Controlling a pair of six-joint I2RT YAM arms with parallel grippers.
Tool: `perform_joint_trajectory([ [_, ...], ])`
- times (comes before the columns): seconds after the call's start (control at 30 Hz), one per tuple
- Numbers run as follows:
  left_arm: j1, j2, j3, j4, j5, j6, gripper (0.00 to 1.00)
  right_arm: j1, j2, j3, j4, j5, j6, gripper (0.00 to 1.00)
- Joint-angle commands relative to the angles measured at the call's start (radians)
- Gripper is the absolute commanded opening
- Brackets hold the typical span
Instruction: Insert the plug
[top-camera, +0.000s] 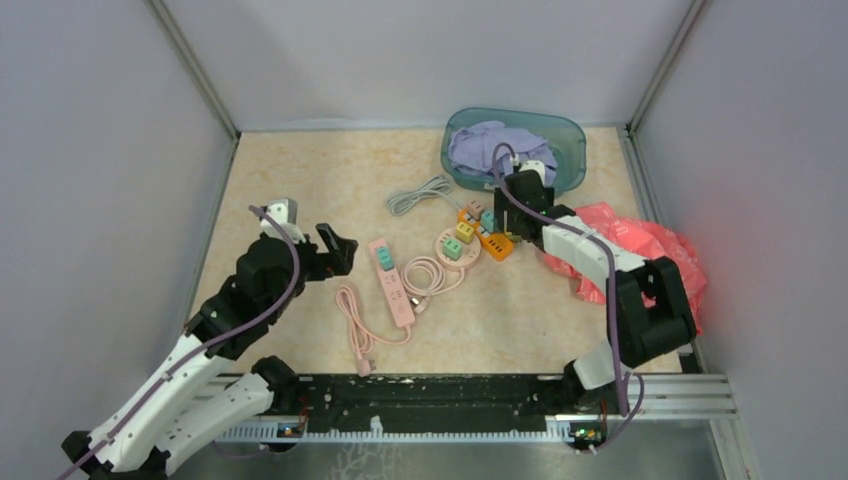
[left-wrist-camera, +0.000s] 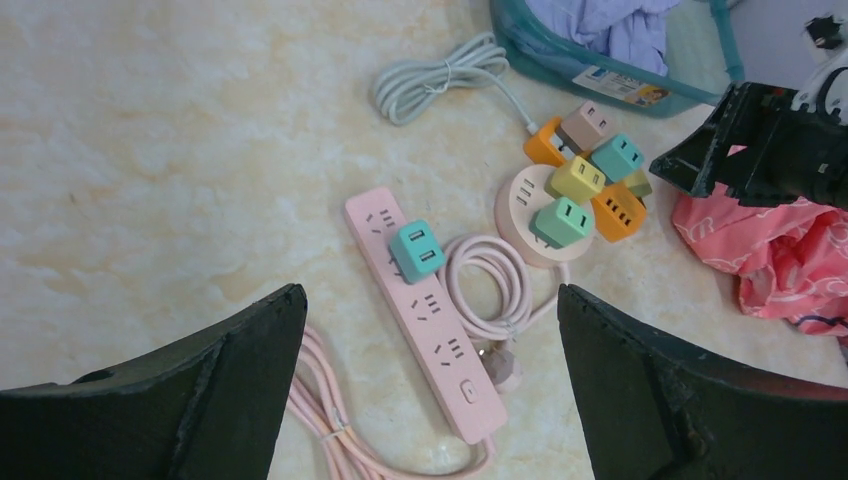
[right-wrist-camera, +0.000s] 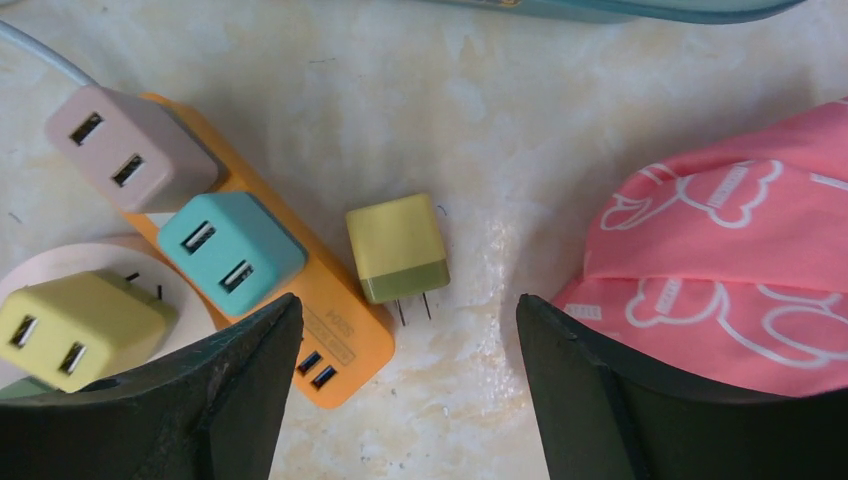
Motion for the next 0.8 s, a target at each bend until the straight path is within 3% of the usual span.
perform_joint_trajectory([
  [0.0, 0.0, -0.04, 0.03, -0.003, -0.11, 0.172, 1.0, -0.045, 0.06, 0.014, 0.098, -0.083, -0.011, 0.76],
  [0.23, 0.024, -0.113, -0.055, 0.043, -0.107, 0.197, 1.0, -0.081, 0.125, 0.026, 0.131, -0.141, -0.01, 0.67],
  [0.77, 0.056, -0.095, -0.065, 0.052, -0.064, 0.216, 1.0, -0.1, 0.265, 0.093, 0.064, -0.14, -0.015, 0.64],
])
